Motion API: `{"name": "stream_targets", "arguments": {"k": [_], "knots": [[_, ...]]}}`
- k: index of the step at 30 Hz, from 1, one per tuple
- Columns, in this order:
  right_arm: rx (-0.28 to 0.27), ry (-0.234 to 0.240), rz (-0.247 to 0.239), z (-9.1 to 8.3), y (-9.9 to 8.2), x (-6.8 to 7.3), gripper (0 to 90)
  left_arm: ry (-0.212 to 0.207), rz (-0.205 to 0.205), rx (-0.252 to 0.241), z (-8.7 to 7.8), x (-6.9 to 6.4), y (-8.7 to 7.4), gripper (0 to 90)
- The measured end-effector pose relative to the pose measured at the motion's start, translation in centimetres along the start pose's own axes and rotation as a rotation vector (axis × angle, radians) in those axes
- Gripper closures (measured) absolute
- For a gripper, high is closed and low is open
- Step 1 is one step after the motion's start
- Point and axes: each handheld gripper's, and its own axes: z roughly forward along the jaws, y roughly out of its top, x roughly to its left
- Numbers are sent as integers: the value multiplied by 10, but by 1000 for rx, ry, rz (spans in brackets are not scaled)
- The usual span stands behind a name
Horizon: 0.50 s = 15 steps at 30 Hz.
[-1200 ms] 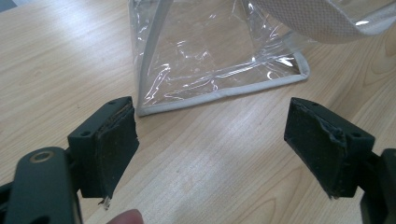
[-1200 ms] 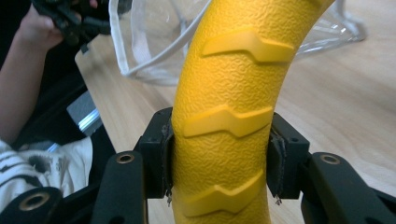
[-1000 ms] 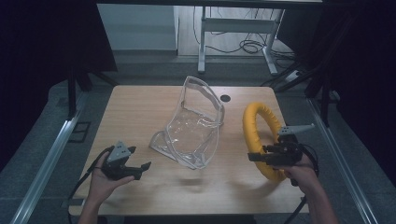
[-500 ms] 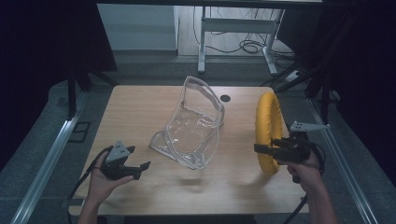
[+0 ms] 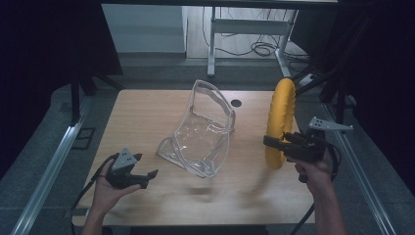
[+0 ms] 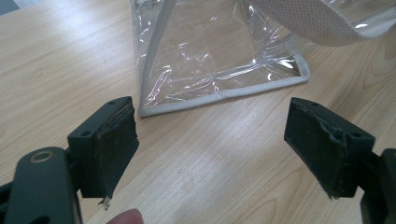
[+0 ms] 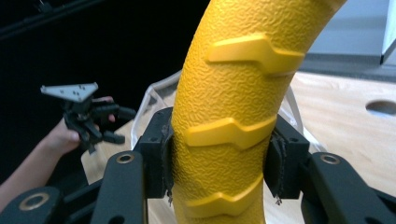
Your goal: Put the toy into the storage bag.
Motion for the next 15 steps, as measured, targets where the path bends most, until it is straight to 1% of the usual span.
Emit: {"name": "stream_targets", "arguments": {"k": [1,2,3,5,6,15], "knots": [[0,0,0,0,0,0,508,0,0,0,0,0,0,171],[-15,6,-6,4,4,3,508,0,1,1,0,0,0,171],[-15,6,-6,4,4,3,508,0,1,1,0,0,0,171],[-35,10,-19,10,10,6,508,0,0,2,1,0,0,171],[-35,10,-19,10,10,6,508,0,0,2,1,0,0,171],[-82,28,-40,28,28,18,507,2,9,8,2,0,0,171]]}}
